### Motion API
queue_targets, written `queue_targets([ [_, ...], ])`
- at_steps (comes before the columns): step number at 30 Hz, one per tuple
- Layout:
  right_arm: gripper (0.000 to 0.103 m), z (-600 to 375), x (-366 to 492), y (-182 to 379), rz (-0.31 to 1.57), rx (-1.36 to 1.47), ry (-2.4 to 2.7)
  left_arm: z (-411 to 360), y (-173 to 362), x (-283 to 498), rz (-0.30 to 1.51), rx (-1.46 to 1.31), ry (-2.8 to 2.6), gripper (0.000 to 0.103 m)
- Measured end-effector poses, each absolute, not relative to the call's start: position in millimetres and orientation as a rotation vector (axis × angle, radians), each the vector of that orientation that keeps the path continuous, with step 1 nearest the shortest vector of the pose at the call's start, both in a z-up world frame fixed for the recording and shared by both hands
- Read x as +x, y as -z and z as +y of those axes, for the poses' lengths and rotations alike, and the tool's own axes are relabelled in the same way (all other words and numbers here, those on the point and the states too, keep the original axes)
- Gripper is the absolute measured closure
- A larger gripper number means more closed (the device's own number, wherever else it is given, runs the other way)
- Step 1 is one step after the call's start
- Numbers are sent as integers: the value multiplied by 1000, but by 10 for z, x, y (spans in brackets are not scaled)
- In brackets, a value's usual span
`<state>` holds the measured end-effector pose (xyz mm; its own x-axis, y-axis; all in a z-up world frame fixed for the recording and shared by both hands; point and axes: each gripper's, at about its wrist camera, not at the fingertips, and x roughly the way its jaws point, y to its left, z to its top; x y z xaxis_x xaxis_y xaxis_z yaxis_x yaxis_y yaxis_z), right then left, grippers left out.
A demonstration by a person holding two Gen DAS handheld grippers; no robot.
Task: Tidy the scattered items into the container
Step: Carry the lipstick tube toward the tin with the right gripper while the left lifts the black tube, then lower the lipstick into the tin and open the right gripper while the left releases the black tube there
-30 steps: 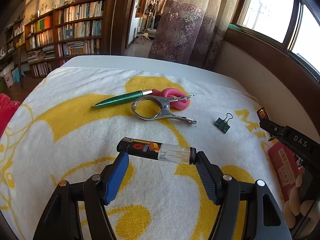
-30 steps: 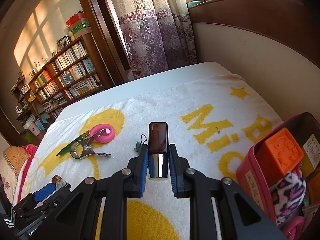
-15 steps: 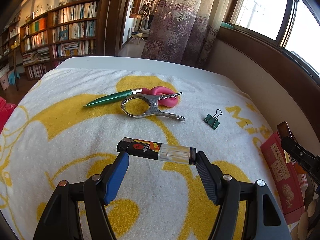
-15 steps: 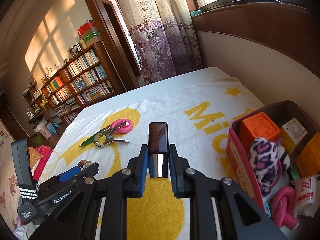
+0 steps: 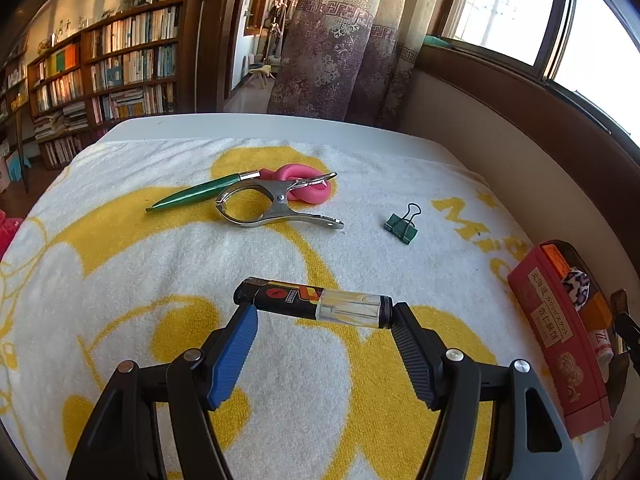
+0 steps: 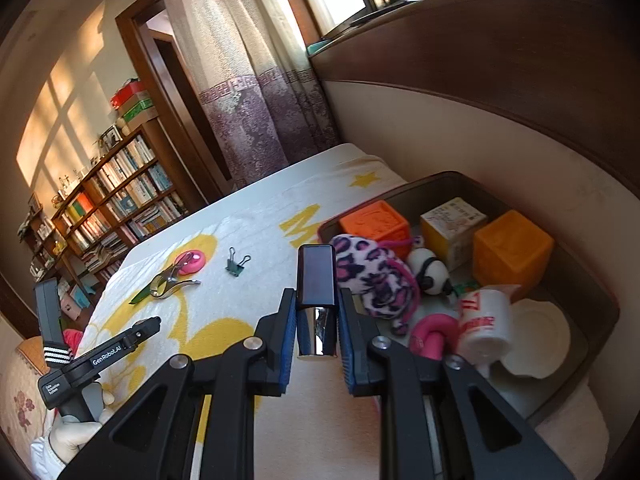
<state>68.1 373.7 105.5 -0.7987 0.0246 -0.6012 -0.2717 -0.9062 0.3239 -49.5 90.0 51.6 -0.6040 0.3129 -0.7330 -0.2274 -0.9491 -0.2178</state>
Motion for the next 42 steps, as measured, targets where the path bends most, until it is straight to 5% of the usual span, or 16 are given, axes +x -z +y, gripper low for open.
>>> queue_targets([
  [42, 81, 4440, 1361, -947, 734, -805, -2601, 1875, -825, -32, 43, -1108, -2380, 33],
])
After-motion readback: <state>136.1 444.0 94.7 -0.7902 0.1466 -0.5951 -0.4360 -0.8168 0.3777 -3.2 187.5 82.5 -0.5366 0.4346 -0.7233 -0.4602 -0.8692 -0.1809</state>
